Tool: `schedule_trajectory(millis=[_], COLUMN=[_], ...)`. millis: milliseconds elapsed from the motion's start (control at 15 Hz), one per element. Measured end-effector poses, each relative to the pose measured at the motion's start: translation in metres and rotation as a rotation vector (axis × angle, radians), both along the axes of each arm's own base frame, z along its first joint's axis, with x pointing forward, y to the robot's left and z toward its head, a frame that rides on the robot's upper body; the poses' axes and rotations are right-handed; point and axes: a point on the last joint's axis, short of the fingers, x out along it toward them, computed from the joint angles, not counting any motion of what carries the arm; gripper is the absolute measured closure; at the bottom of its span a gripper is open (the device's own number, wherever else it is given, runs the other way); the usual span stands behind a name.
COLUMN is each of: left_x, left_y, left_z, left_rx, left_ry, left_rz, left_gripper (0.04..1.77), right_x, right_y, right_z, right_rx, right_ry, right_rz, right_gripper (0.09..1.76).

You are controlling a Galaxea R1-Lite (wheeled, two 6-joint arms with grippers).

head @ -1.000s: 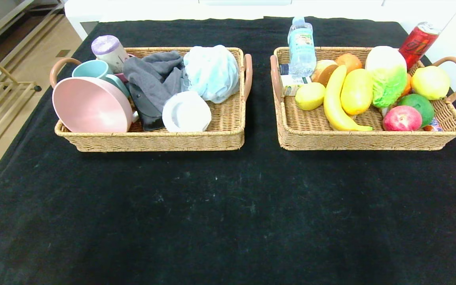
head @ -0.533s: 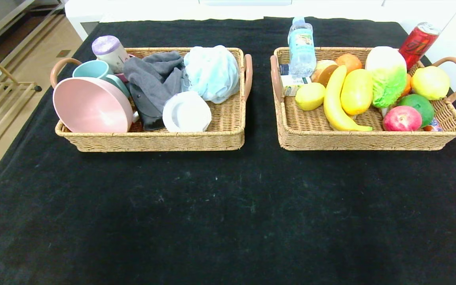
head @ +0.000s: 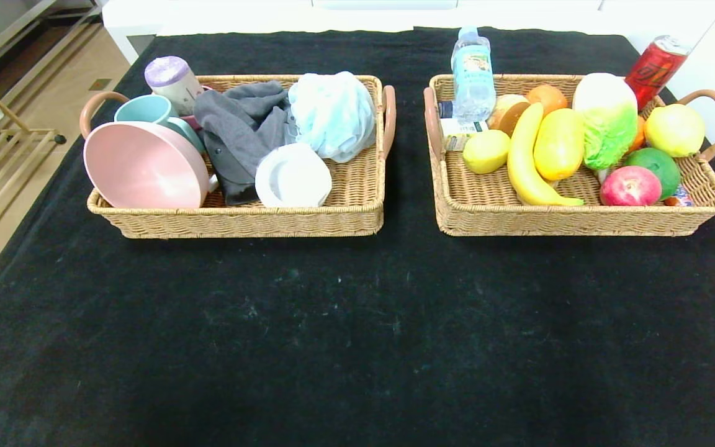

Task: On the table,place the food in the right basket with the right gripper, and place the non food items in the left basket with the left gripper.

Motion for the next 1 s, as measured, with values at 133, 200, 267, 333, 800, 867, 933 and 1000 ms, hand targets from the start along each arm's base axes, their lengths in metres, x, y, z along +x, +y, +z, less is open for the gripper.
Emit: schedule_trajectory(millis=[133,200,267,333,800,867,933,1000], left_x=[0.001,0.006,0.013,0.021,0.057,0.057,0.057,0.057], left_y=[0.000,0.000,0.000,0.000,0.000,0.000,0.000,0.000], left_z=[-0.005,-0.008,-0.016,-0.026,-0.097,-0.102,-0.103,-0.102], left_rx=[-0.001,-0.002,0.000,0.003,-0.013,-0.015,-0.024,-0.037], left_ry=[-0.115,-0.166,-0.198,-0.212,-0.015,0.021,0.034,0.030], left_rz=[0.002,0.001,-0.005,-0.013,0.002,0.011,0.015,0.016], left_gripper=[0.10,0.10,0.10,0.10,0.09,0.09,0.09,0.09], right_x=[0.005,0.010,0.019,0.027,0.064,0.065,0.065,0.065], right_y=[-0.001,-0.001,-0.002,-0.002,-0.003,-0.002,-0.002,-0.002], right_z=[0.003,0.001,-0.007,-0.017,-0.095,-0.099,-0.105,-0.105], right_rx=[0.016,0.020,0.023,0.025,0.030,0.048,0.057,0.072], right_ry=[-0.156,-0.218,-0.238,-0.232,0.067,0.101,0.149,0.163], right_rz=[-0.047,-0.067,-0.086,-0.101,-0.130,-0.110,-0.107,-0.109], right_gripper=[0.14,0.14,0.14,0.14,0.14,0.14,0.14,0.14])
